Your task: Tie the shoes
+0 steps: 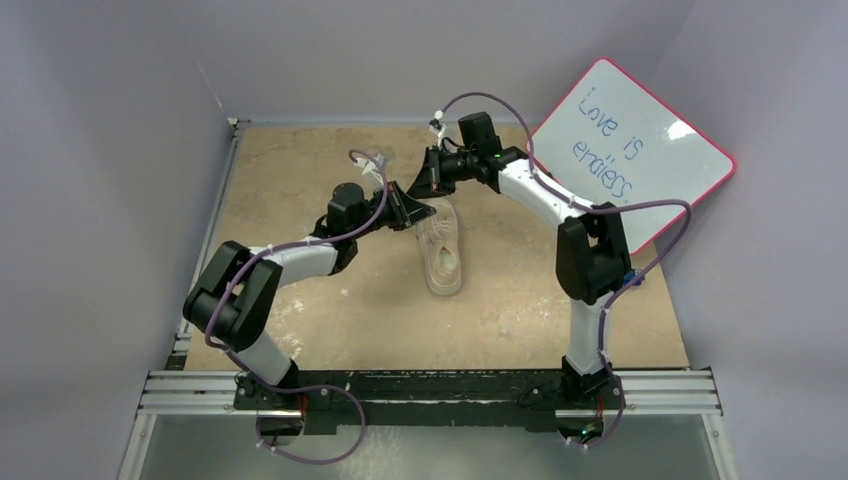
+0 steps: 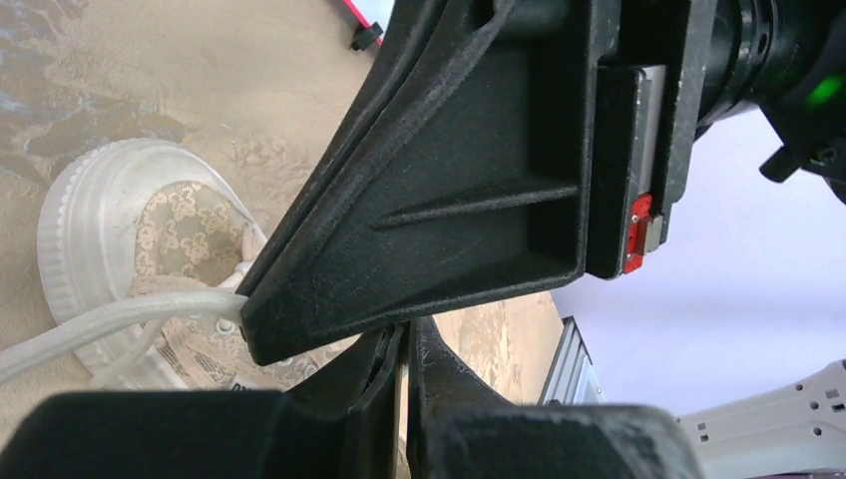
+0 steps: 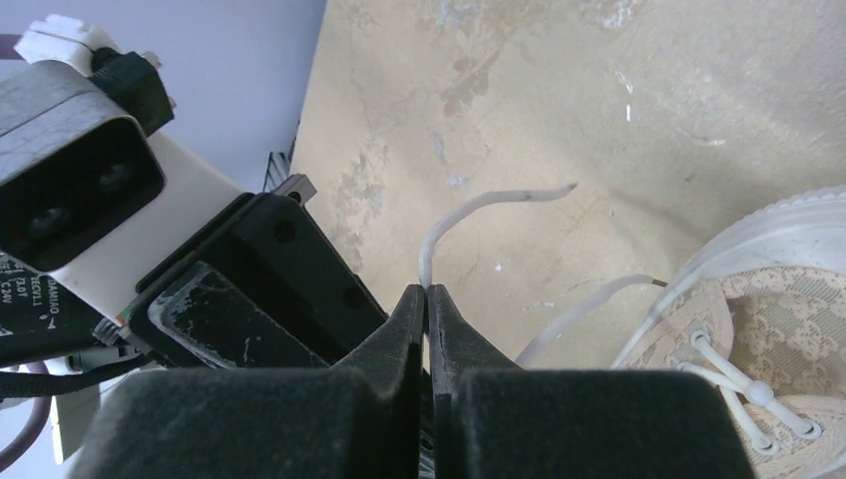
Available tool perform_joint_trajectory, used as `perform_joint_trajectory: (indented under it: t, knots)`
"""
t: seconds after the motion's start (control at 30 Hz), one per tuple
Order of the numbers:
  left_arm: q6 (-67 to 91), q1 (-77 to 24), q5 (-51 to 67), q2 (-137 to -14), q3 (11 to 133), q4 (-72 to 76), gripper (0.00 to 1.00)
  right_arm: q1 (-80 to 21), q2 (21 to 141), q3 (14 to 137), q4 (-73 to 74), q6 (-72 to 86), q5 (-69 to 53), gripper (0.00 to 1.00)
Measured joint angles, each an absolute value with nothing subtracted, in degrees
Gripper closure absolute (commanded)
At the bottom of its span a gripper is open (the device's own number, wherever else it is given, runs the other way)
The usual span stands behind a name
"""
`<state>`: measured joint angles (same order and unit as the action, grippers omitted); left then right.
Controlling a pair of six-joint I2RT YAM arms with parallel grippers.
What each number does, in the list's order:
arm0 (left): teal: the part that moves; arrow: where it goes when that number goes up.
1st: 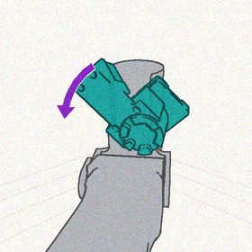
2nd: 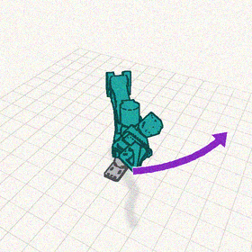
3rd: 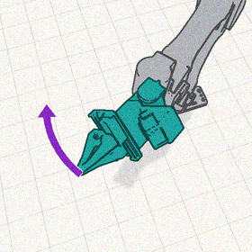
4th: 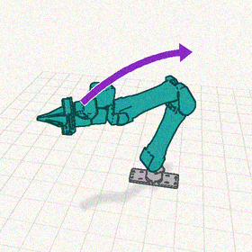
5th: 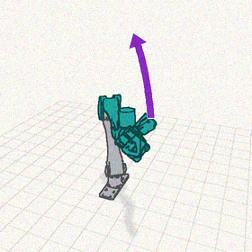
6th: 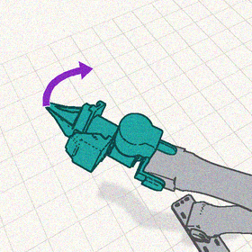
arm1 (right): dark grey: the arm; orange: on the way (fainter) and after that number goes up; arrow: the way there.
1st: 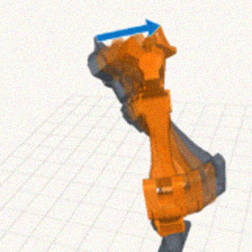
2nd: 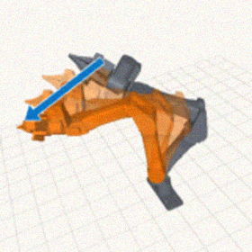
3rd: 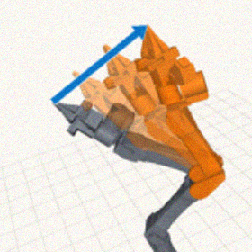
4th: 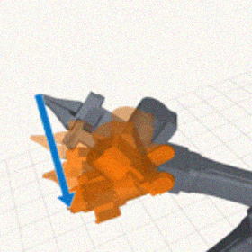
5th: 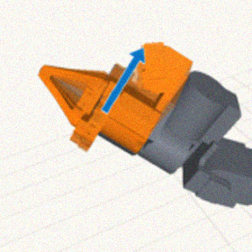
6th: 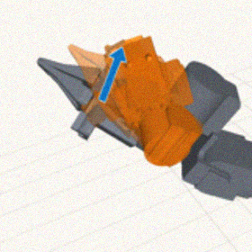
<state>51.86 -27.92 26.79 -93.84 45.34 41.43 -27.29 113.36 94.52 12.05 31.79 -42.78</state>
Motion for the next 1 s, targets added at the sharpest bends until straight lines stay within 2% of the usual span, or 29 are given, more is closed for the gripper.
perform_joint_trajectory:
  t: [0.2,0.37,0.47,0.63,0.7,0.87,1.0]
  knots:
    - [50.72,-28.27,27.94,-93.03,45.10,40.49,1.00,-26.00,114.21,95.48,14.09,32.58,-49.10,0.62]
    - [48.75,-28.77,28.58,-92.71,45.10,40.16,1.00,-23.05,112.73,95.48,15.25,33.08,-54.19,0.48]
    - [48.29,-28.75,28.80,-92.71,45.10,39.99,1.00,-21.32,111.02,96.49,19.25,30.76,-55.42,0.47]
    - [48.18,-28.75,29.34,-92.71,45.10,39.99,1.00,-18.06,107.77,97.03,23.55,24.12,-53.43,0.51]
    - [48.25,-28.75,29.65,-92.71,45.10,40.14,1.00,-15.92,103.59,91.81,20.27,21.63,-50.48,0.51]
    - [48.42,-28.73,30.50,-92.71,45.10,40.88,1.00,-13.47,89.80,69.87,3.42,12.51,-43.97,0.53]
    - [48.45,-28.58,31.42,-92.71,45.10,41.15,1.00,-14.31,90.63,64.71,-5.87,5.65,-43.92,0.59]
